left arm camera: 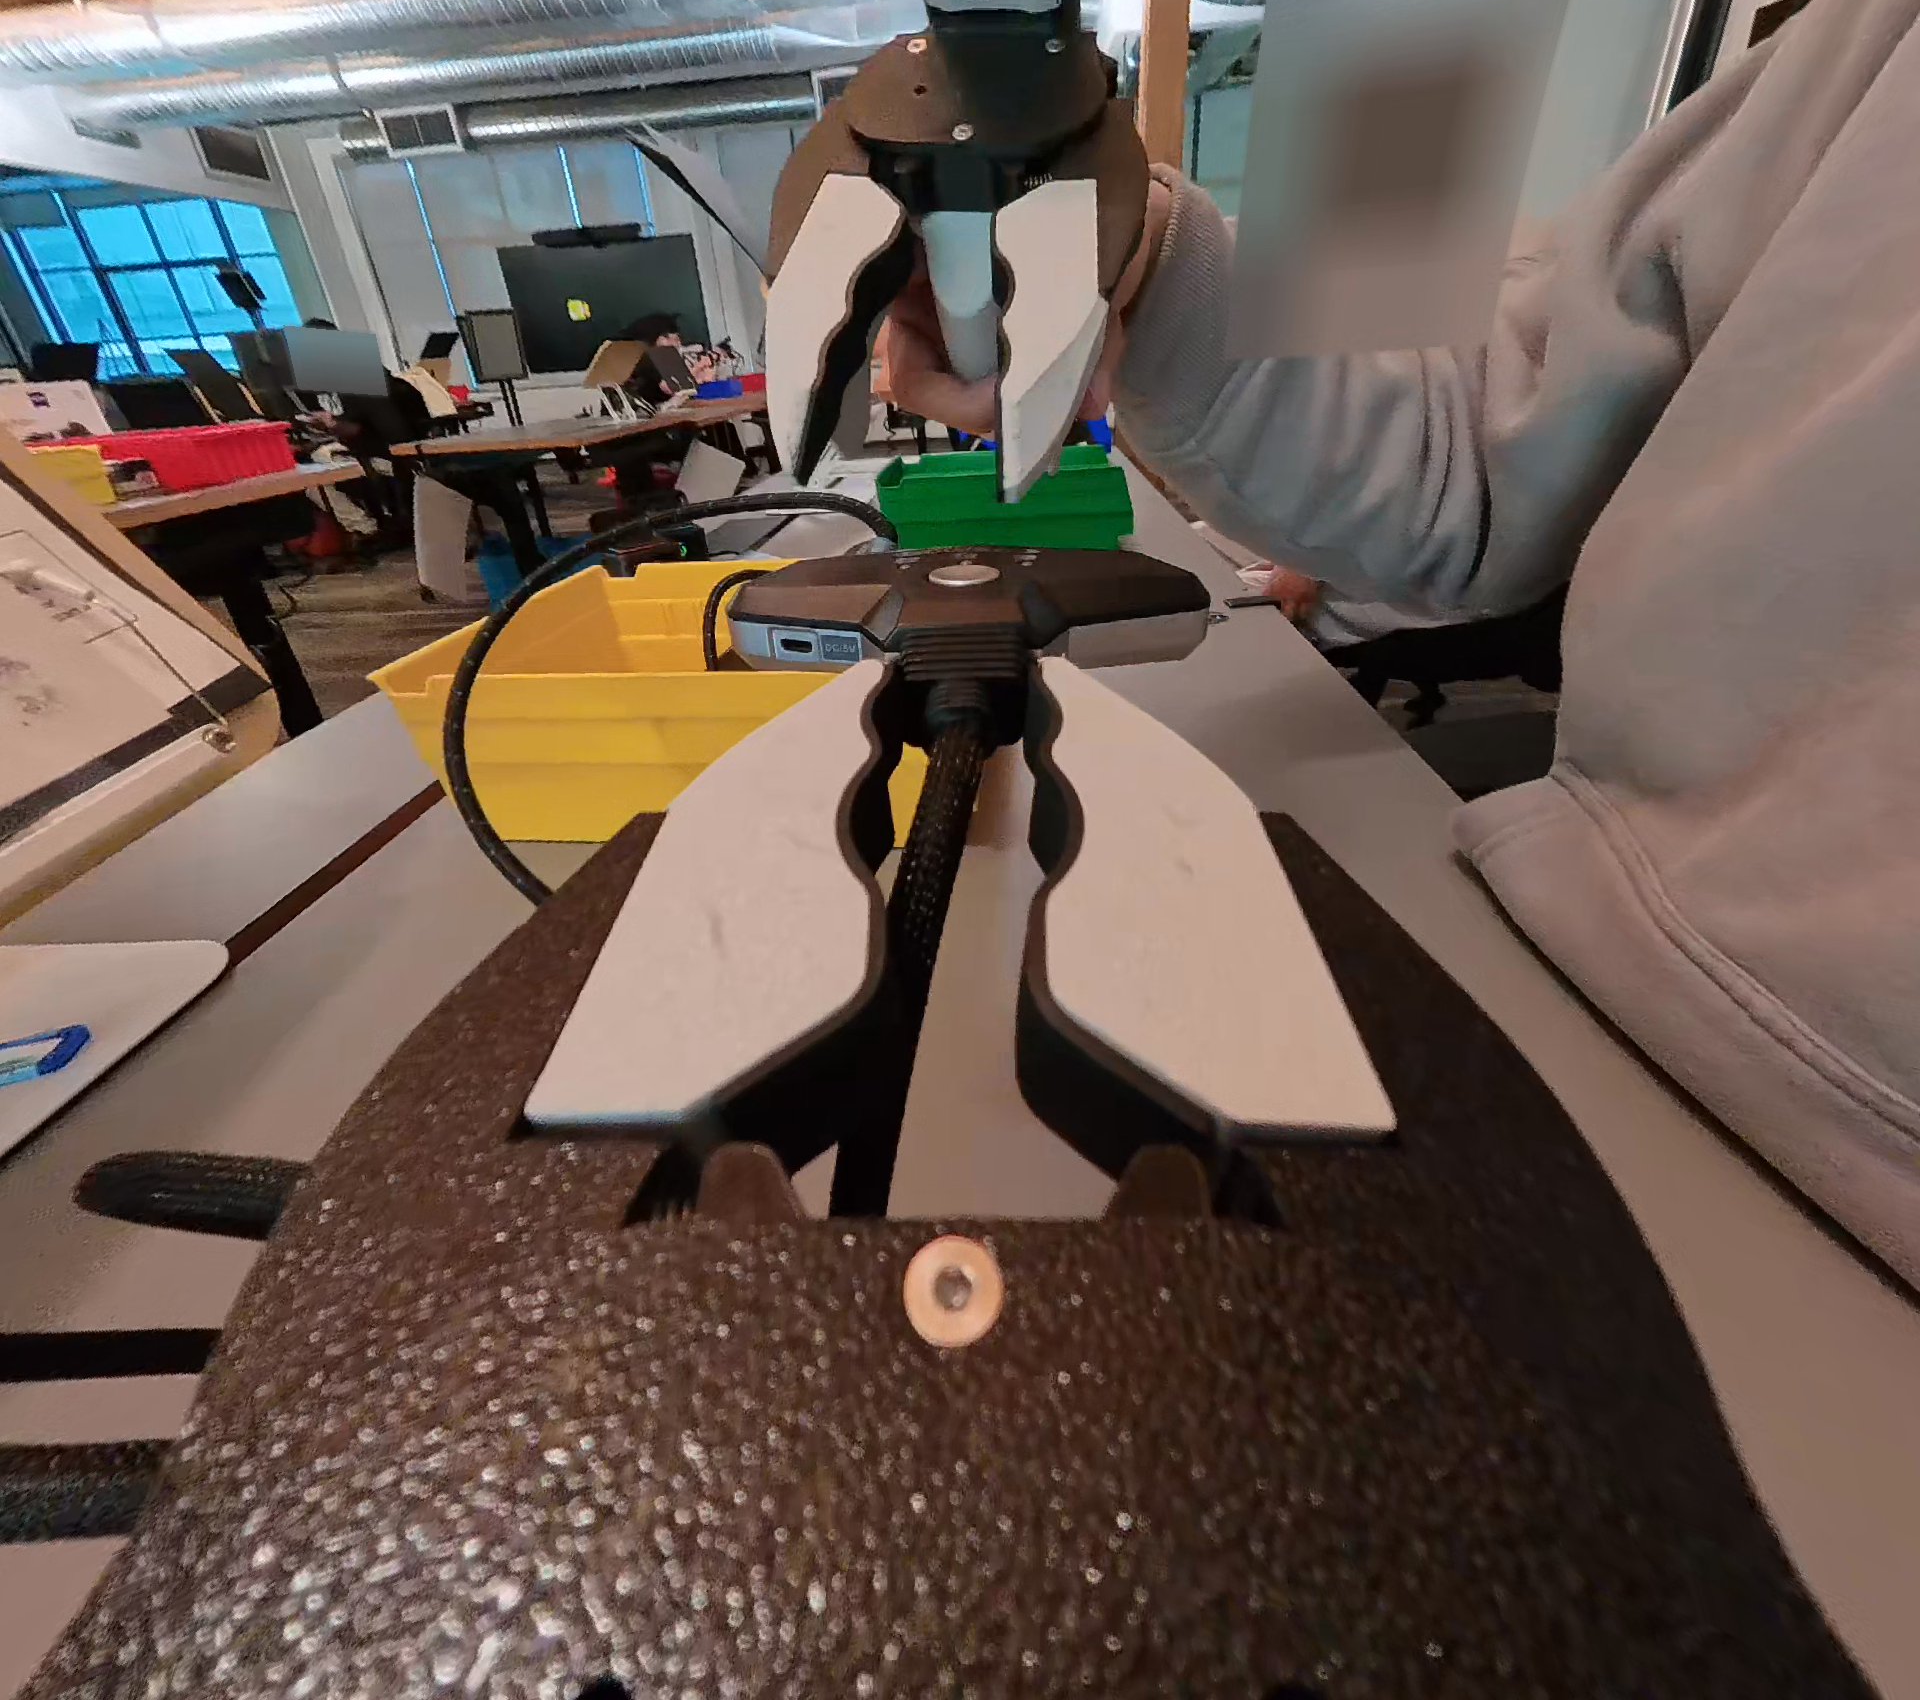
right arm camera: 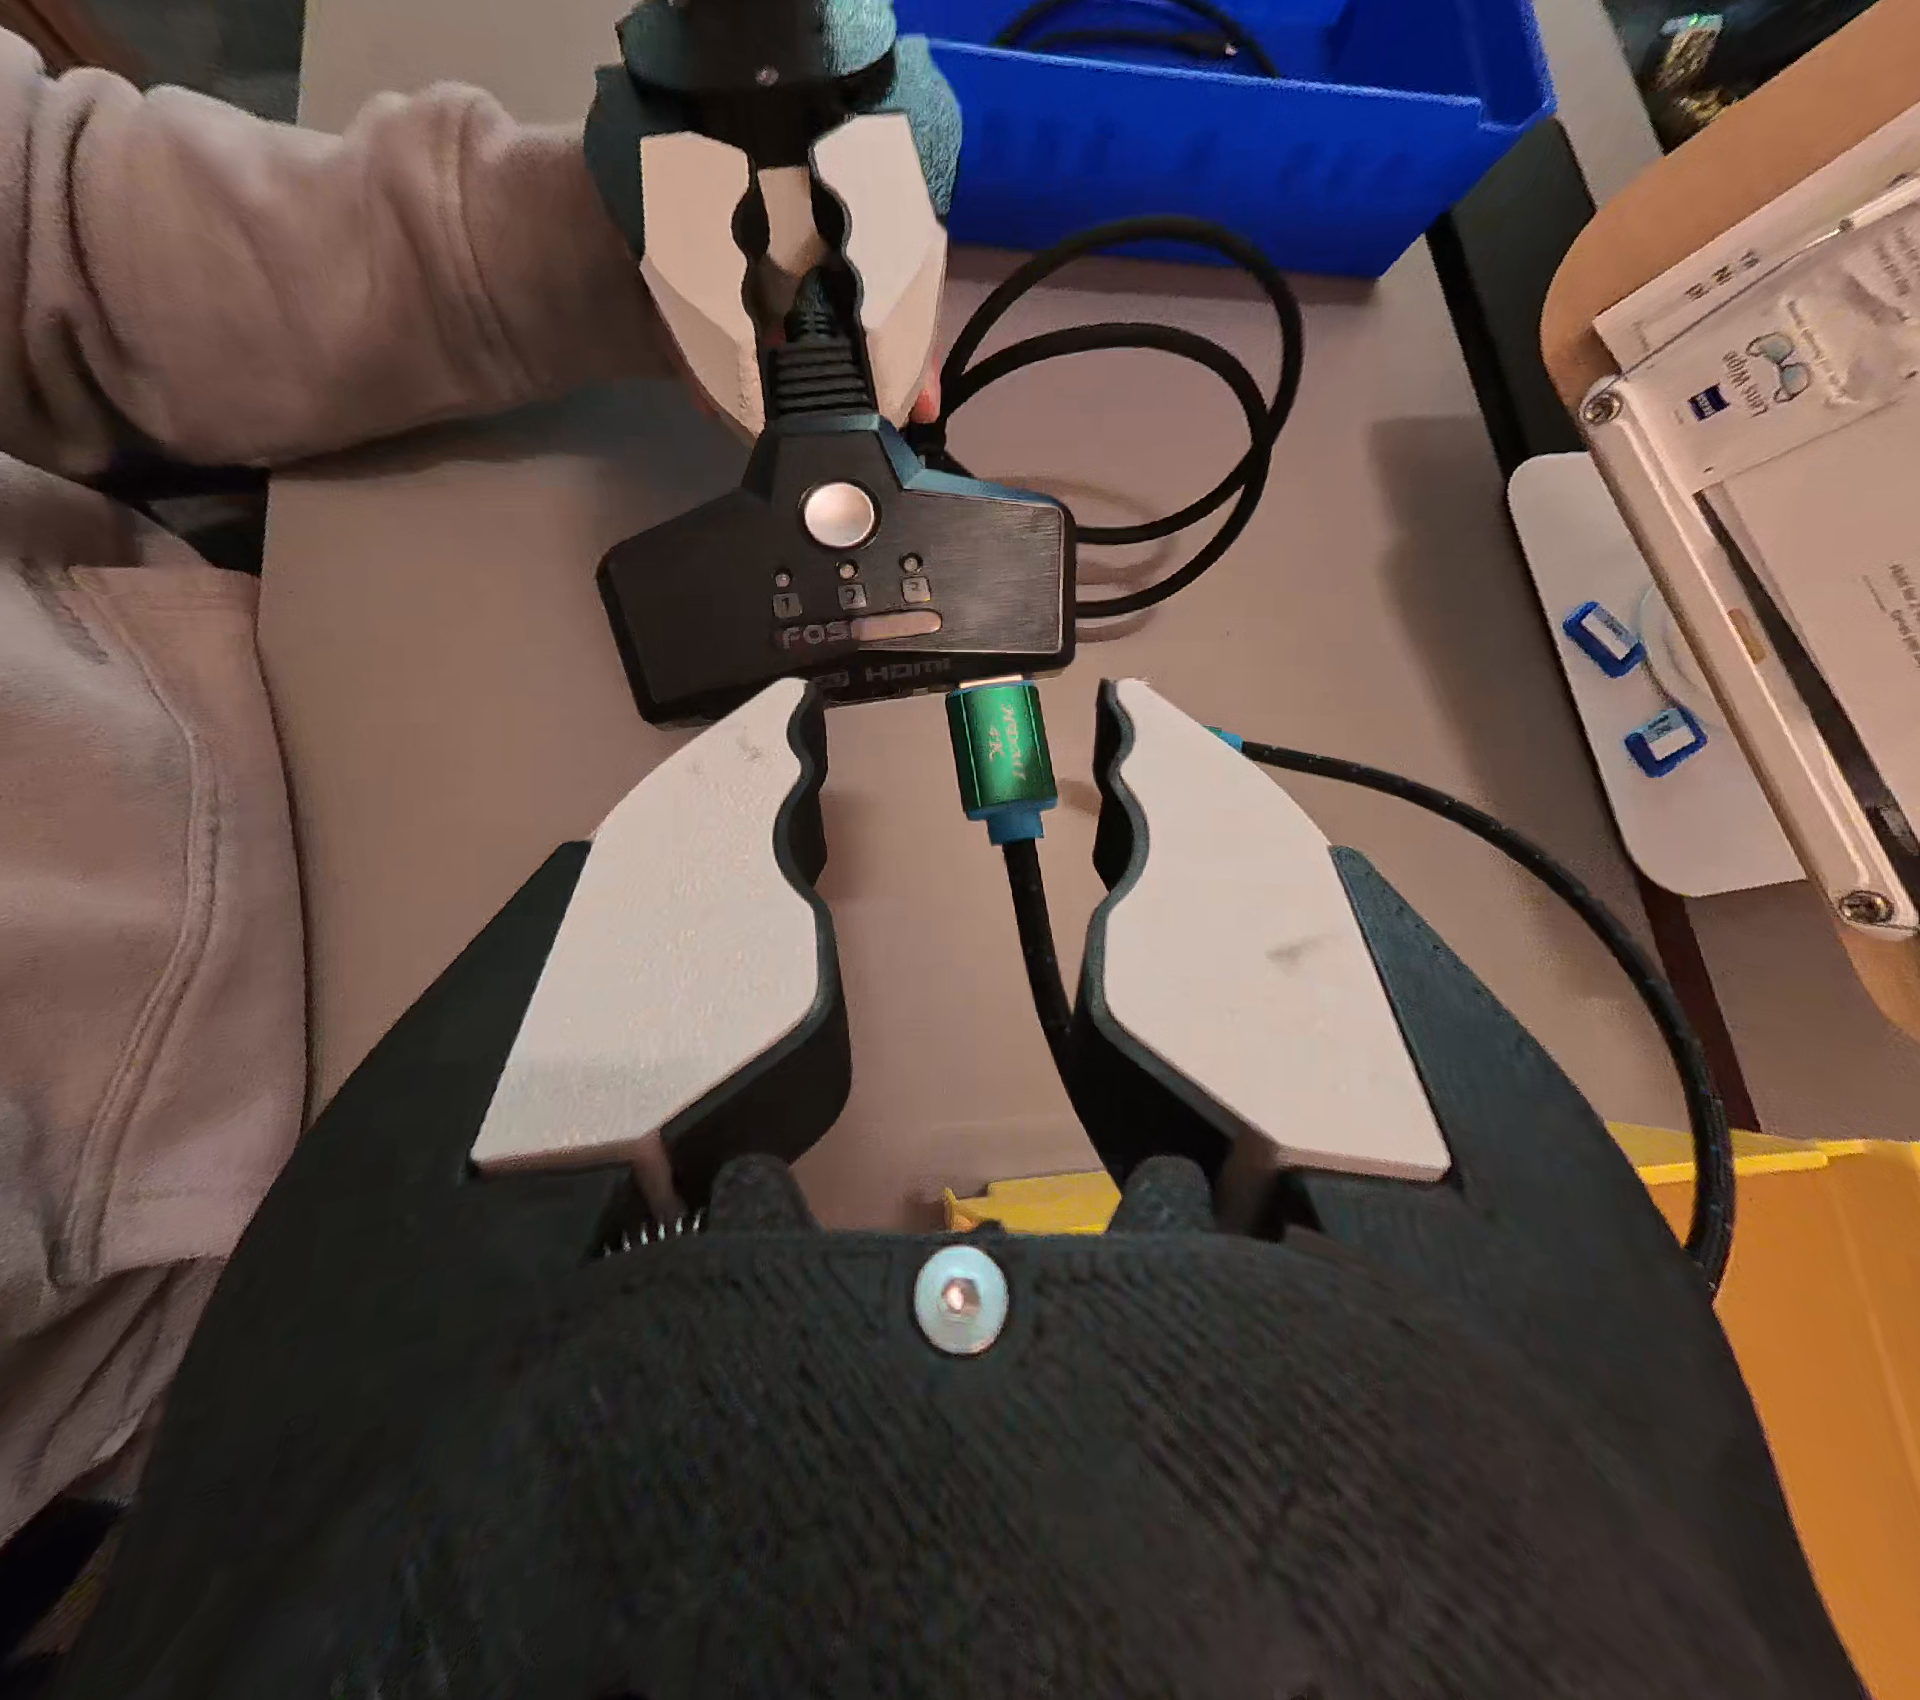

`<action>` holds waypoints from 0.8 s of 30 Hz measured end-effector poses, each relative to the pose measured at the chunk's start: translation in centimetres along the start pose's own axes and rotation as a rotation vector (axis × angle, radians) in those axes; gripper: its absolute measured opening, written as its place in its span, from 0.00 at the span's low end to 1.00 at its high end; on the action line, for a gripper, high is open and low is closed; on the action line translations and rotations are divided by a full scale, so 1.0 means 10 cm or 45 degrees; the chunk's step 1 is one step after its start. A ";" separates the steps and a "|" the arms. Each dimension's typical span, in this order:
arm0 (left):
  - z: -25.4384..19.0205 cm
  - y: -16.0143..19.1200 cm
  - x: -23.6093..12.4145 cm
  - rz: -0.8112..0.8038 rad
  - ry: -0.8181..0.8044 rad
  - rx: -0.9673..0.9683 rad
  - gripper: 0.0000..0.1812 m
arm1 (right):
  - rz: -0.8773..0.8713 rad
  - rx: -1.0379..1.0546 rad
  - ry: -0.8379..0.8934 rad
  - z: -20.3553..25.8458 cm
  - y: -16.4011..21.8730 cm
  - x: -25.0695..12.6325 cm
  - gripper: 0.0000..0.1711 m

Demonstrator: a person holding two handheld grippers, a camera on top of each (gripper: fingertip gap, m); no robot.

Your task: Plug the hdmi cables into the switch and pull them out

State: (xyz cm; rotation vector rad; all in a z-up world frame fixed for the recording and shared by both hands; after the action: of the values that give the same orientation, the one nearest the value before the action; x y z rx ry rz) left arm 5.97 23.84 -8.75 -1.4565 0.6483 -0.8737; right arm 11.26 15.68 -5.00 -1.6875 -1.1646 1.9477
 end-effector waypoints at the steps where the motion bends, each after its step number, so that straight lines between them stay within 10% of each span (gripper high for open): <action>1: 0.03 -0.04 0.02 0.013 0.012 -0.002 0.12 | 0.006 0.009 -0.001 -0.03 0.00 -0.01 0.28; 24: 0.20 -0.45 0.21 -0.134 0.116 0.215 0.12 | -0.159 0.160 -0.093 -0.26 -0.17 -0.30 0.18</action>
State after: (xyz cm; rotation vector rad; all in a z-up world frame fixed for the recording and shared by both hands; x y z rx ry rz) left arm 8.32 23.61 -3.96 -1.3140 0.5547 -1.0566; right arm 14.01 15.67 -1.62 -1.4570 -1.1194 1.9757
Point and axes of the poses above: each gripper's, where its closed fingertips meet, x out along the fingers, y out of its underside, z = x × y across the jaws, the point moved 2 cm from there along -x, back along the fingers, and after that the axes turned 7 degrees about -y, right-handed, at the moved point
